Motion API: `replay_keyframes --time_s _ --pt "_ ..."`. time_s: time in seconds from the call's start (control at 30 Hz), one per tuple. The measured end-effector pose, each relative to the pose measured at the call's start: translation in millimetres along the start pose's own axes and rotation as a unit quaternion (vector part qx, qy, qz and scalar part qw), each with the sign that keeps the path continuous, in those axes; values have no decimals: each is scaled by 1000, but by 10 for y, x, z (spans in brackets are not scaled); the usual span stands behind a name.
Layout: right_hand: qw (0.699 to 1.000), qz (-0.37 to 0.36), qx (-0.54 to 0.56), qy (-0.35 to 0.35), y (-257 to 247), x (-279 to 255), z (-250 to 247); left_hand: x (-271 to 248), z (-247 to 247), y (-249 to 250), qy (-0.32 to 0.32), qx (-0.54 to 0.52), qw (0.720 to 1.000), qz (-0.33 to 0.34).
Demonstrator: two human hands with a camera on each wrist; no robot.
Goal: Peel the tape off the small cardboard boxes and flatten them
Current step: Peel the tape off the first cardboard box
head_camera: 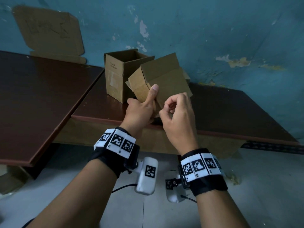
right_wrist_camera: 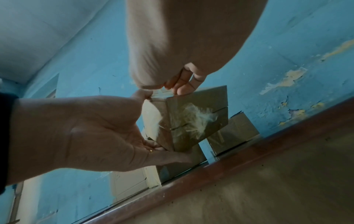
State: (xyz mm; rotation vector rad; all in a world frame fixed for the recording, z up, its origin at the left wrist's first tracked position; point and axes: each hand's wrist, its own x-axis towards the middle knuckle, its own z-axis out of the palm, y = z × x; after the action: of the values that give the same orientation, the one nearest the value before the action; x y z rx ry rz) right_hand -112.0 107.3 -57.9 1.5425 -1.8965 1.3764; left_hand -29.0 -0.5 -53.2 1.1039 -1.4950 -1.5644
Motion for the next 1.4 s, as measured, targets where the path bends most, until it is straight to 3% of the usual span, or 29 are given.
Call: replay_keyframes --time_s 0.23,0.47,0.83,1.13,1.4 --pt "996 46 77 16 -63 1 -39 -20 -35 34 -32 -73 995 -64" --pt "999 20 32 24 1 20 -13 -30 -19 26 -15 -82 996 -38" --pt "998 19 54 12 -8 43 -33 -27 -2 18 -10 -63 998 -28" --pt "993 52 106 13 -95 44 -41 -65 -25 41 -43 -198 976 -82" --pt "985 96 138 37 -141 44 -21 -88 -48 78 -44 -276 958 -67"
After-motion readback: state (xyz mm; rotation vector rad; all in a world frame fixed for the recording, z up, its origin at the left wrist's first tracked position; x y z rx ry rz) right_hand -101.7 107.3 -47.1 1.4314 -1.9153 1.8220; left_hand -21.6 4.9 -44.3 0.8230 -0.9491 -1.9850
